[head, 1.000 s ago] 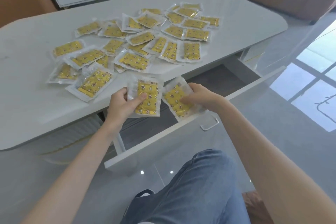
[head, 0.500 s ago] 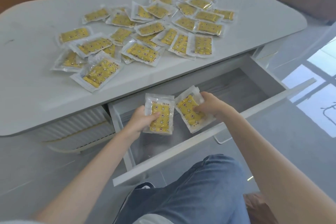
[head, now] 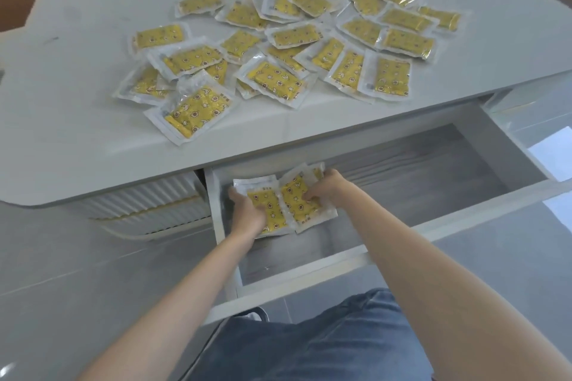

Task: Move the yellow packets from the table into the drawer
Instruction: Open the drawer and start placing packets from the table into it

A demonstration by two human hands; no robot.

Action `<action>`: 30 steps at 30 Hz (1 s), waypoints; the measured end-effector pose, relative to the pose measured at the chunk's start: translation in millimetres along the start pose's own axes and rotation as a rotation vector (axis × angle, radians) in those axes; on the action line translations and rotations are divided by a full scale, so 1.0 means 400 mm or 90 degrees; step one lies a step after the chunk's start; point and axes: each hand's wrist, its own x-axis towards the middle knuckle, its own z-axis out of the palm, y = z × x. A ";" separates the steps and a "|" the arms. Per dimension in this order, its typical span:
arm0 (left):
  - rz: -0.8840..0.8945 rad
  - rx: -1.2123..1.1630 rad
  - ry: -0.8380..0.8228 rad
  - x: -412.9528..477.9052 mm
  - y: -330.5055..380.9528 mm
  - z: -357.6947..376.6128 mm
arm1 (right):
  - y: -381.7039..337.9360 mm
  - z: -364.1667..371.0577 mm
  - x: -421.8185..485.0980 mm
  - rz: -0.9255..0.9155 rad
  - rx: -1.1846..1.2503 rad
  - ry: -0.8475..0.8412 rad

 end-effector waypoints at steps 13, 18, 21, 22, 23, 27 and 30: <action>0.281 0.632 -0.263 0.000 0.003 0.012 | 0.017 -0.016 -0.002 -0.144 -0.308 0.062; 0.345 0.731 -0.194 0.021 -0.020 0.010 | 0.024 -0.008 -0.020 -0.202 -0.478 -0.034; 0.359 0.715 -0.157 0.038 -0.038 -0.008 | 0.025 0.001 -0.006 -0.249 -0.465 -0.004; 0.359 0.712 -0.153 0.041 -0.041 -0.016 | 0.025 0.005 -0.004 -0.262 -0.460 0.005; 0.363 0.710 -0.146 0.044 -0.043 -0.022 | 0.025 0.009 -0.001 -0.272 -0.462 0.014; 0.387 0.701 -0.101 0.035 -0.040 -0.032 | 0.024 0.022 0.005 -0.315 -0.451 0.034; 0.402 0.677 -0.099 0.027 -0.037 -0.025 | 0.026 0.020 0.001 -0.336 -0.439 0.051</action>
